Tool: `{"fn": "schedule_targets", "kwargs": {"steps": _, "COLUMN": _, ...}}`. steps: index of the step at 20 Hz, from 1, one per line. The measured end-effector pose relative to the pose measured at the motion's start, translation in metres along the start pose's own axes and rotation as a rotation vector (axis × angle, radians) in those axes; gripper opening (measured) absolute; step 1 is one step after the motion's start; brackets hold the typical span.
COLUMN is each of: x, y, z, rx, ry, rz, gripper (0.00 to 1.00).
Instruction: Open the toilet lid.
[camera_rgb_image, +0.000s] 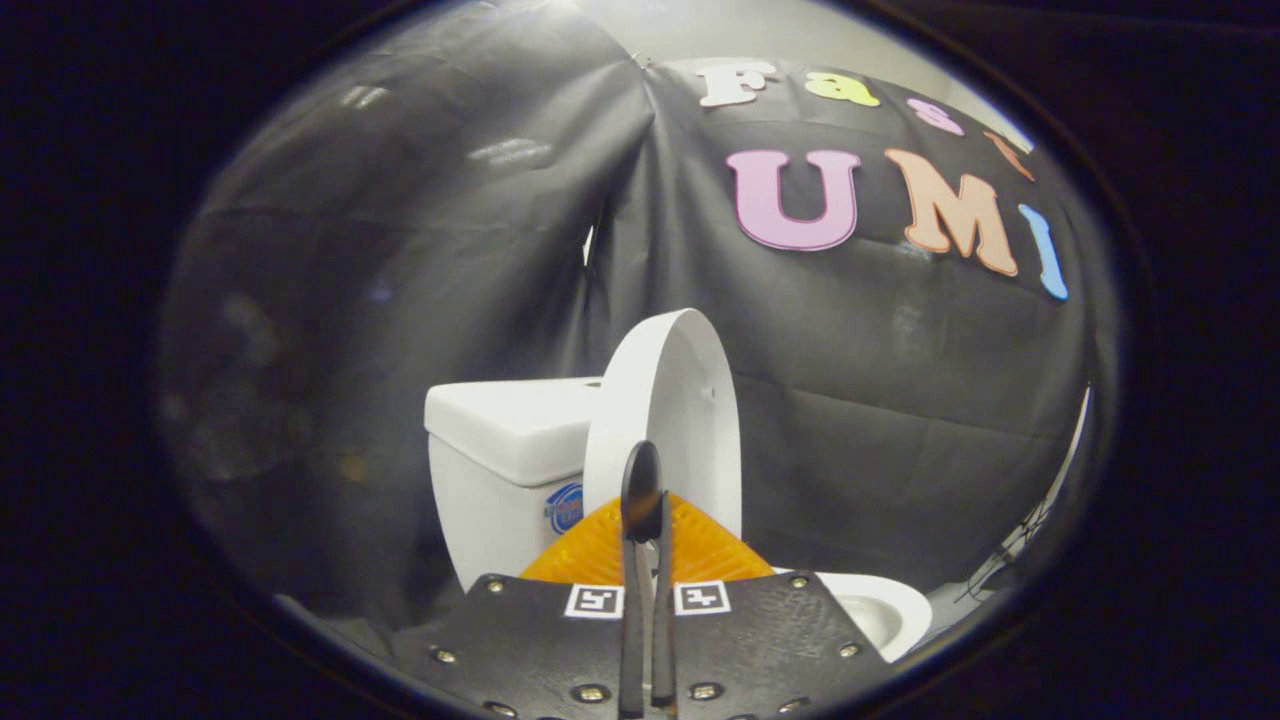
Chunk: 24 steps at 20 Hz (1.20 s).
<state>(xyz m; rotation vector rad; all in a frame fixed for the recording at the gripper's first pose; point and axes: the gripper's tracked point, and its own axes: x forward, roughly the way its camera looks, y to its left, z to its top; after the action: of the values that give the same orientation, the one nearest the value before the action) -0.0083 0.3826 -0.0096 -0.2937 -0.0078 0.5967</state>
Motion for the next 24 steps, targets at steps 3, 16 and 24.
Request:
{"fn": "schedule_targets", "kwargs": {"steps": 3, "x": 0.002, "y": 0.002, "z": -0.001, "rx": -0.001, "ry": 0.010, "rz": 0.010, "gripper": 0.07}}
{"fn": "schedule_targets", "kwargs": {"steps": 16, "x": -0.010, "y": 0.003, "z": 0.006, "rx": 0.069, "ry": 0.045, "rz": 0.068, "gripper": 0.21}}
{"fn": "schedule_targets", "kwargs": {"steps": 24, "x": -0.031, "y": -0.011, "z": 0.018, "rx": 0.073, "ry": 0.037, "rz": 0.081, "gripper": 0.40}}
